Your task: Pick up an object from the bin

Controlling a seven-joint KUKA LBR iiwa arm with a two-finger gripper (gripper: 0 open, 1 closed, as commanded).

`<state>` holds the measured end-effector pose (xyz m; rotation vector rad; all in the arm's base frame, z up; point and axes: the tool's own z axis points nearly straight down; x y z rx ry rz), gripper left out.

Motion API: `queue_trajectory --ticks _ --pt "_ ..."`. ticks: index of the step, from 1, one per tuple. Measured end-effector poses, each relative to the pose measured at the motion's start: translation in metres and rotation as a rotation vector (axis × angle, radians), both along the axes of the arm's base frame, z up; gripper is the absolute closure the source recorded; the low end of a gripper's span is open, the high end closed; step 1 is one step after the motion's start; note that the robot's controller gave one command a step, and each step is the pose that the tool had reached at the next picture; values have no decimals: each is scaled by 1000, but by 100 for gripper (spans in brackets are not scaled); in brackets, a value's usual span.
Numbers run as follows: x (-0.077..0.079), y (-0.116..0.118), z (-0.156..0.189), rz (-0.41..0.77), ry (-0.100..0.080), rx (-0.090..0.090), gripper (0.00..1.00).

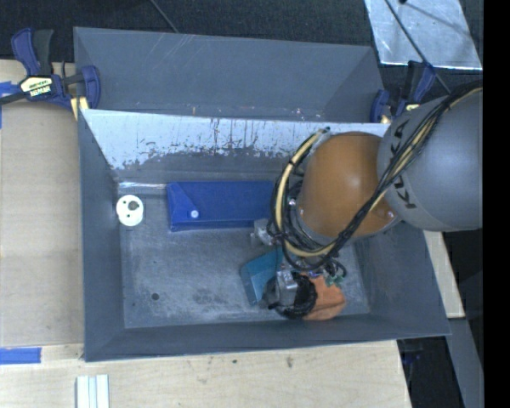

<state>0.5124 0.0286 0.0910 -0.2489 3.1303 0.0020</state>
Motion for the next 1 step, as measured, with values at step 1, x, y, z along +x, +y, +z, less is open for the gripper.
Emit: queue_trajectory --ticks 1 --pt "15 -45 -18 -154 -12 1 100"
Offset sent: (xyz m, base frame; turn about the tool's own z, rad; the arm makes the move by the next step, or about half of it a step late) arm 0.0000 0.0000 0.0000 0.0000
